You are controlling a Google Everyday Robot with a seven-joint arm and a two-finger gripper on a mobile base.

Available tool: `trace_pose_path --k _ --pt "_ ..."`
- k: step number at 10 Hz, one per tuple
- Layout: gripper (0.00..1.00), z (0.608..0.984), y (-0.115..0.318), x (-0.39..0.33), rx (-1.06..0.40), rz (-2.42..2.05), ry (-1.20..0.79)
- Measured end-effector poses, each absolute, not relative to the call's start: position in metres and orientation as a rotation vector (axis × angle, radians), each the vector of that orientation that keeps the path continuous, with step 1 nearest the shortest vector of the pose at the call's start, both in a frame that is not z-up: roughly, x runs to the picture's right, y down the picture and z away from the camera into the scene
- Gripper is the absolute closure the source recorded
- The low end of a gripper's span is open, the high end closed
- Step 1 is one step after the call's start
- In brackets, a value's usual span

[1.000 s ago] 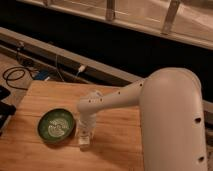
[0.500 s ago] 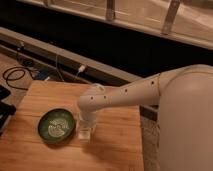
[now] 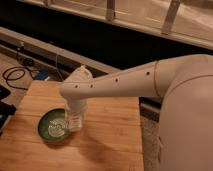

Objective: Place the bottle in the ceramic bowl

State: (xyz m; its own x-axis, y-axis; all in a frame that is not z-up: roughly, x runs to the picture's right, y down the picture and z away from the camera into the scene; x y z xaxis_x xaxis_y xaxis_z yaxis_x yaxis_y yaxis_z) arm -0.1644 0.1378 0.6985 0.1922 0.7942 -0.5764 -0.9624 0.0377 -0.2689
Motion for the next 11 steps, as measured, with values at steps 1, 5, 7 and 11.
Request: trace_pose_path --k 1,5,7,11 --pt "1.00 0.704 0.136 -0.186 -0.701 1.335 0.281" --pt "0.95 0.722 0.150 -0.233 -0.777 1.233 0.235" --pt "0.74 0.723 0.149 -0.231 -0.776 1.236 0.236" --pt "0.34 0.722 0.149 -0.233 -0.777 1.234 0.235"
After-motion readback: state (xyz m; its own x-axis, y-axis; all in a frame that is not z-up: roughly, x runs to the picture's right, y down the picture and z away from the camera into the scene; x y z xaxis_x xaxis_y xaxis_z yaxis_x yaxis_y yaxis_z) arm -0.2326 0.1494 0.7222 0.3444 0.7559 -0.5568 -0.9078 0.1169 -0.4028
